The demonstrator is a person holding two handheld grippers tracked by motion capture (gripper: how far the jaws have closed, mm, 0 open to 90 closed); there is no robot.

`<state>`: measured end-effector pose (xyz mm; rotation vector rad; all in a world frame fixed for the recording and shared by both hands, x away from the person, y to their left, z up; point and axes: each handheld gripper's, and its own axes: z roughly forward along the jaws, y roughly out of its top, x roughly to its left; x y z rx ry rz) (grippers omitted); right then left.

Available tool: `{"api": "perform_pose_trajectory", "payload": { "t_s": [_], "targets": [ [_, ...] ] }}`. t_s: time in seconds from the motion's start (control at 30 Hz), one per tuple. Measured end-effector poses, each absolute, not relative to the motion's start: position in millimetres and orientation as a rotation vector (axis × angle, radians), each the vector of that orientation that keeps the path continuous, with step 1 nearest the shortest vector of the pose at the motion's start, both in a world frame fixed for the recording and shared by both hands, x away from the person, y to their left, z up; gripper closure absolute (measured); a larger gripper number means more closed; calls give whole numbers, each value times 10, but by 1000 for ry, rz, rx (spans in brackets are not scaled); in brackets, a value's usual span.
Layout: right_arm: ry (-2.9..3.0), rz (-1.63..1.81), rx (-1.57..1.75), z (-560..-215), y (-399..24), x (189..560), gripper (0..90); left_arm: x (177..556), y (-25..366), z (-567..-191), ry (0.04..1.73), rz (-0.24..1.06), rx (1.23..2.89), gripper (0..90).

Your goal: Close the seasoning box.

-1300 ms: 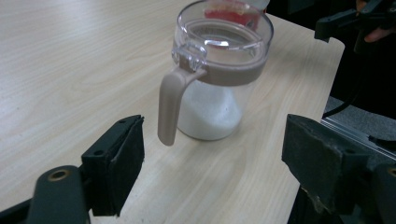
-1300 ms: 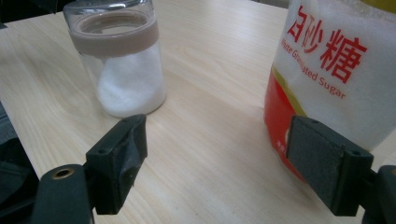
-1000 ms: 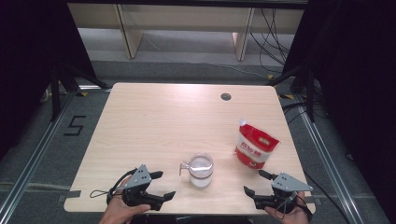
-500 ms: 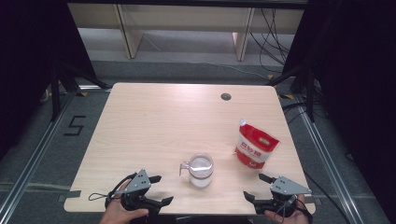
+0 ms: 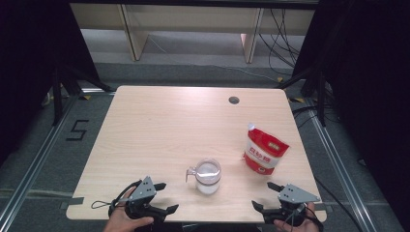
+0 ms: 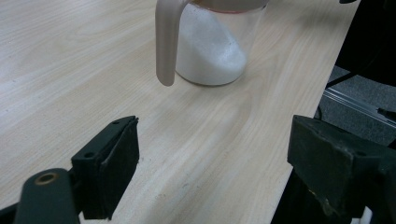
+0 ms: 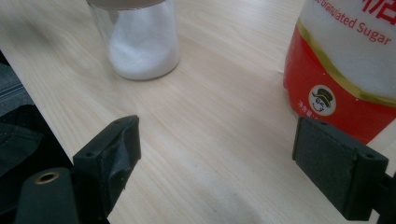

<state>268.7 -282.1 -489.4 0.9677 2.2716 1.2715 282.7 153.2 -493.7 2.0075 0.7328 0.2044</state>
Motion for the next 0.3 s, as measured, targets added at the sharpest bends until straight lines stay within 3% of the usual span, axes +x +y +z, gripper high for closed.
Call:
{"api": "perform_pose_trajectory", "payload": {
  "t_s": [0.3],
  "targets": [
    [2278, 1267, 967, -4907, -2842, 2712, 161, 2840, 1541, -4947, 732, 220, 2017, 163]
  ]
}}
